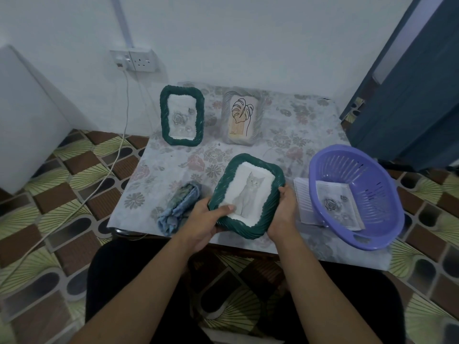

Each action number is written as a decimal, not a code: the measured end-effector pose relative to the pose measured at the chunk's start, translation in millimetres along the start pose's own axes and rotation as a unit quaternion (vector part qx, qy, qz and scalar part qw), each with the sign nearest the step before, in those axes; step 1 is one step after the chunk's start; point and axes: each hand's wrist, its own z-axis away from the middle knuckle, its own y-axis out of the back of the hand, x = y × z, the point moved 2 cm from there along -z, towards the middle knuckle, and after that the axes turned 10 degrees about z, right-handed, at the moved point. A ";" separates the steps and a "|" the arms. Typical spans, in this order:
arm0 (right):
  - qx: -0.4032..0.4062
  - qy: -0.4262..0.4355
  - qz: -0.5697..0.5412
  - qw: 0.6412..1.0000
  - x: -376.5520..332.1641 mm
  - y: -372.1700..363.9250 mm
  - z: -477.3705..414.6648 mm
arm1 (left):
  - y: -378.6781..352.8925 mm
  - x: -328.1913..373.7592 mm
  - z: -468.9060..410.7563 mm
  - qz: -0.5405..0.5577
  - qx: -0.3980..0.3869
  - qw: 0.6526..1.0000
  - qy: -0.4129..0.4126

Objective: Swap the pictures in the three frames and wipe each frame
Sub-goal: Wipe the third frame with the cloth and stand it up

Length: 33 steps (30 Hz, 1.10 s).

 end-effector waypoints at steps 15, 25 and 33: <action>-0.159 -0.025 0.041 0.986 -16.1 -34.0 26.1 | -35.2 23.1 11.8 -0.532 0.100 0.760 -0.358; -0.162 -0.020 -0.096 0.982 -20.6 -22.0 20.4 | -49.3 14.7 28.1 -0.726 0.020 0.589 -0.356; -0.158 -0.032 -0.014 0.987 -16.1 -4.5 10.0 | -49.7 17.6 32.2 -0.658 -0.070 0.687 -0.299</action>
